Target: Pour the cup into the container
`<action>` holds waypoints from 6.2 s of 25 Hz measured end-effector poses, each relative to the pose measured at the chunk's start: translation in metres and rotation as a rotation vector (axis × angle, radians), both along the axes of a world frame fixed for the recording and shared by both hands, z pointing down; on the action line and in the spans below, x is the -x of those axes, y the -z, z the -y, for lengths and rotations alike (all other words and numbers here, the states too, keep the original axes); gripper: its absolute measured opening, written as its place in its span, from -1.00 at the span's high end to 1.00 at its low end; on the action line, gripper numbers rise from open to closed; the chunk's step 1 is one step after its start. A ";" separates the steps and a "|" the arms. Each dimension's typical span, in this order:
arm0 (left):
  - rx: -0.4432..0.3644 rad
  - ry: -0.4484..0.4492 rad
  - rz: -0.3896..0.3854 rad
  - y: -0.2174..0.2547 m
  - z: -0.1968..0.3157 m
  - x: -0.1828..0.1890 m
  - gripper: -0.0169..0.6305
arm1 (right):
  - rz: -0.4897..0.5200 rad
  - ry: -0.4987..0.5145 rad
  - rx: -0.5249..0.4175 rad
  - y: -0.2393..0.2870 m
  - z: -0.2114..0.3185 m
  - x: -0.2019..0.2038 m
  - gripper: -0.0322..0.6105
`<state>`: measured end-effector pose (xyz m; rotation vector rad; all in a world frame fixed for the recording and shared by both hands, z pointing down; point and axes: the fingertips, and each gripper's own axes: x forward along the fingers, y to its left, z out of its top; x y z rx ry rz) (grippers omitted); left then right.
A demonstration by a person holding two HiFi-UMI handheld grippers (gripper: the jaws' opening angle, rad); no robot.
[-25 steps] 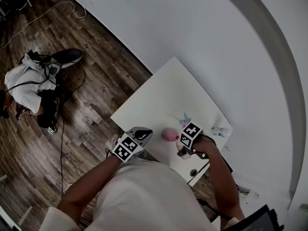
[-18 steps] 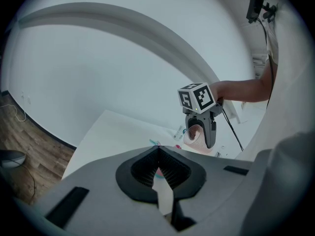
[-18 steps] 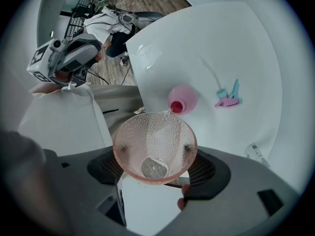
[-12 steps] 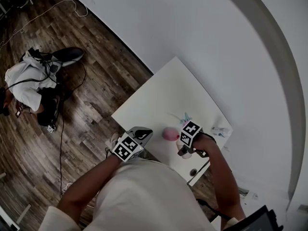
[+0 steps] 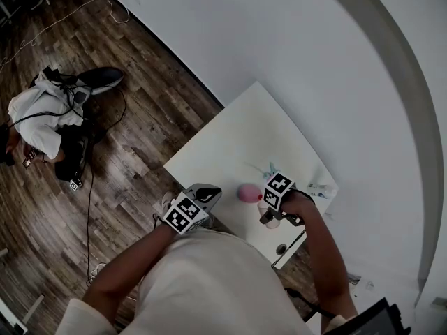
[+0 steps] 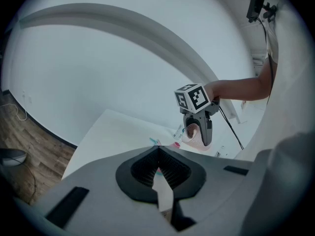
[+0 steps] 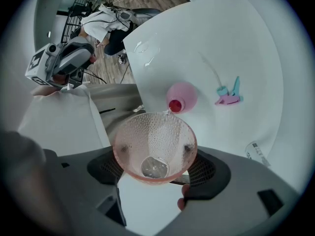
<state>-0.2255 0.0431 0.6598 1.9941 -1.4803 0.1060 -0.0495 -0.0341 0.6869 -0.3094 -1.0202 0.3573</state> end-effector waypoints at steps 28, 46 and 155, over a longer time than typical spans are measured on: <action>0.001 0.010 -0.010 -0.001 -0.019 -0.005 0.91 | -0.057 0.037 0.015 -0.002 -0.002 0.000 -0.27; 0.001 -0.003 -0.004 -0.007 -0.023 -0.008 0.91 | -0.119 0.078 0.028 -0.007 0.003 -0.004 -0.27; -0.276 0.047 0.156 0.196 0.070 -0.170 0.91 | 1.523 -0.590 -0.668 0.224 0.042 -0.141 -0.27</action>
